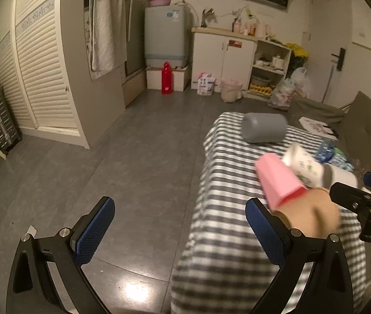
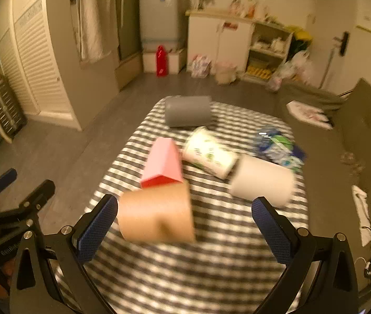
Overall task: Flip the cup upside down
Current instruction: 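Reach the right gripper to the pink hexagonal cup and grasp it, then lift the pink cup with the right gripper and rotate it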
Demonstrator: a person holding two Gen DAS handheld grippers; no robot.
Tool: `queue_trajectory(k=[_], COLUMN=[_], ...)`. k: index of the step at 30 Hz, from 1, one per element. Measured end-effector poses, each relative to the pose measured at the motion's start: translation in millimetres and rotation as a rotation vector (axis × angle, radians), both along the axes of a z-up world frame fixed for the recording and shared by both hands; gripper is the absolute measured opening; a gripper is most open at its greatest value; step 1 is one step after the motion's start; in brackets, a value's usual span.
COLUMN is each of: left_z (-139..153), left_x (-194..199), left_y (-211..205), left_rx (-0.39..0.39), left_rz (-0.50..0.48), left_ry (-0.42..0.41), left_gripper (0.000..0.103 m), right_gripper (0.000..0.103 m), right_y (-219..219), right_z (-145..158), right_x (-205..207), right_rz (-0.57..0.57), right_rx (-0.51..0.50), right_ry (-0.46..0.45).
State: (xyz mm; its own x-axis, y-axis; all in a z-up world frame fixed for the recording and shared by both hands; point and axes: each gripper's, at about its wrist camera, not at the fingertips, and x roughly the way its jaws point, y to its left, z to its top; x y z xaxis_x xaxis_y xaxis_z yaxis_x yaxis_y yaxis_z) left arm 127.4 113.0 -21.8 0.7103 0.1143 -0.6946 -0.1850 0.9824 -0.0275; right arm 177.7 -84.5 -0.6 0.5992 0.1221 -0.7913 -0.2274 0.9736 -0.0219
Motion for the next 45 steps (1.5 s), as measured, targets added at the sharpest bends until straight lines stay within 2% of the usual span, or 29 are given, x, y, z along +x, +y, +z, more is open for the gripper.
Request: queue_trajectory(k=[7, 10, 12, 16, 19, 23, 24, 29, 36, 41, 45], left_z=[-25, -33, -40, -46, -47, -50, -50, -41, -14, 12, 18], left_x=[43, 53, 56, 61, 63, 63, 62, 53, 27, -4, -30], left_y=[13, 15, 17, 17, 16, 16, 17, 20, 4, -17, -31], left_rx=[0.001, -0.005, -0.023, -0.044, -0.050, -0.050, -0.053, -0.046, 0.005, -0.007, -0.038], left_rz=[0.002, -0.007, -0.008, -0.015, -0.022, -0.014, -0.009, 0.026, 0.018, -0.015, -0.021], left_ry=[0.055, 0.071, 0.091, 0.108, 0.109, 0.121, 0.121, 0.106, 0.075, 0.044, 0.050], left_gripper=[0.103, 0.103, 0.103, 0.103, 0.103, 0.103, 0.103, 0.103, 0.103, 0.103, 0.103], right_gripper=[0.103, 0.102, 0.098, 0.095, 0.086, 0.061, 0.061, 0.060, 0.060, 0.060, 0.060], right_y=[30, 34, 36, 41, 44, 47, 48, 47, 34, 3, -21], right_z=[-42, -61, -73, -87, -96, -102, -102, -74, 0, 34, 33], right_x=[69, 87, 97, 110, 112, 116, 116, 113, 82, 35, -13], right_rz=[0.022, 0.024, 0.025, 0.039, 0.061, 0.063, 0.066, 0.070, 0.081, 0.062, 0.022], right_rx=[-0.058, -0.051, -0.051, -0.063, -0.060, -0.063, -0.066, -0.007, 0.062, 0.093, 0.080], right_ry=[0.160, 0.231, 0.276, 0.330, 0.370, 0.402, 0.398, 0.332, 0.202, 0.169, 0.177])
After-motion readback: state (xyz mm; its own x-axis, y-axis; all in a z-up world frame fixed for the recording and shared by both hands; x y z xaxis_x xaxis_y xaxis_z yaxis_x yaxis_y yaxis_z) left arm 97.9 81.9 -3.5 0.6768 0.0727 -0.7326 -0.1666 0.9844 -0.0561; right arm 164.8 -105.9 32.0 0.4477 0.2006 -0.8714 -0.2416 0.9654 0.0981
